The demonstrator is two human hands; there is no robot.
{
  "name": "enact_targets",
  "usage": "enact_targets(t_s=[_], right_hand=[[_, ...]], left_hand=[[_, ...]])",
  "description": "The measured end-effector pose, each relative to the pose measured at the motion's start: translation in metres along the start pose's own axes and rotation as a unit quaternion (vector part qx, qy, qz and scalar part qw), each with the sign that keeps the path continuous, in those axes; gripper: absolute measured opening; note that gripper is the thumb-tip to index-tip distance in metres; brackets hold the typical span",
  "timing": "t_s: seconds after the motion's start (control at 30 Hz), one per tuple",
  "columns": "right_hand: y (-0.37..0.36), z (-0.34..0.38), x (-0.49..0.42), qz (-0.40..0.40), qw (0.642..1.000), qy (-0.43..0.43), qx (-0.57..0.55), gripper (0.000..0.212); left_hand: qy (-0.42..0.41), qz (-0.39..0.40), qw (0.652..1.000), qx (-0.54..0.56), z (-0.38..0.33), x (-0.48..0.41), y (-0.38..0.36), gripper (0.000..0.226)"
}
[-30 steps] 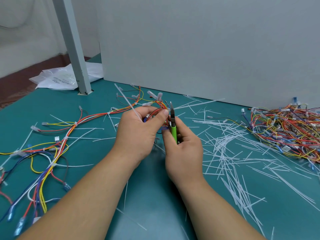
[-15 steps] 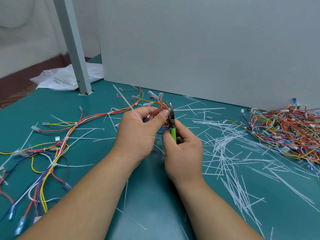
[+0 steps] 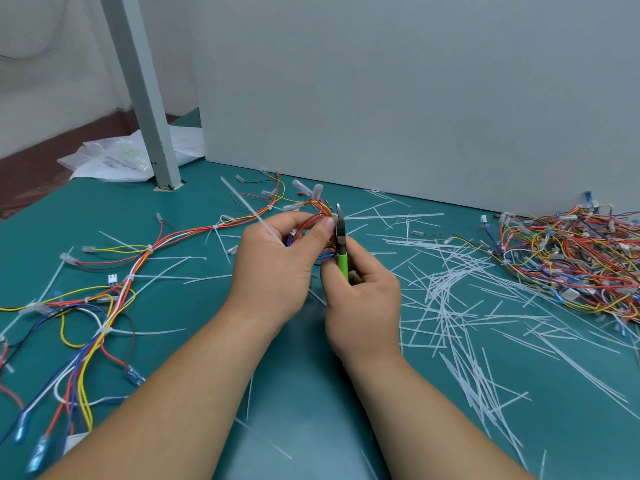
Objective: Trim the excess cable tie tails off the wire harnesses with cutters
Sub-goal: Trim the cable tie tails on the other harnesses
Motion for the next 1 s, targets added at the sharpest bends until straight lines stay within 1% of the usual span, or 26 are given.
enact_targets(t_s=[0.2,0.3,0.43,0.67,1.0], right_hand=[[0.0004,-0.0012,-0.0001,0.007,1.000,-0.006,-0.007,0.016],[-0.0010,0.0014,0.0006,0.011,1.000,-0.006,-0.011,0.016],[-0.0020,0.0020,0.0013,0.019,1.000,-0.010,-0.017,0.015],[-0.0008,0.0020,-0.0003,0.016,1.000,-0.012,-0.021,0.016],[-0.0015,0.0004,-0.0002,0.008,0.999,-0.026,-0.031,0.023]], left_hand=[[-0.043,0.004,0.999,-0.022,-0.0031,0.0024,-0.0023,0.010],[-0.041,0.004,0.999,-0.018,-0.0019,0.0034,-0.0024,0.014],[-0.037,-0.004,0.999,-0.003,-0.0001,0.0048,-0.0032,0.009],[-0.033,-0.003,0.999,0.021,-0.0009,0.0088,-0.0069,0.011],[-0.020,-0.003,0.999,0.031,-0.0005,0.0089,-0.0074,0.011]])
Point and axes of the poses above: each hand's wrist, its own x-axis away from the middle knuckle, its own y-axis out of the back of the hand, z = x × y, the point moved 5 cm from there along -x, towards the middle knuckle, and after that the axes turned 8 degrees about -z, right-handed, at the moved point
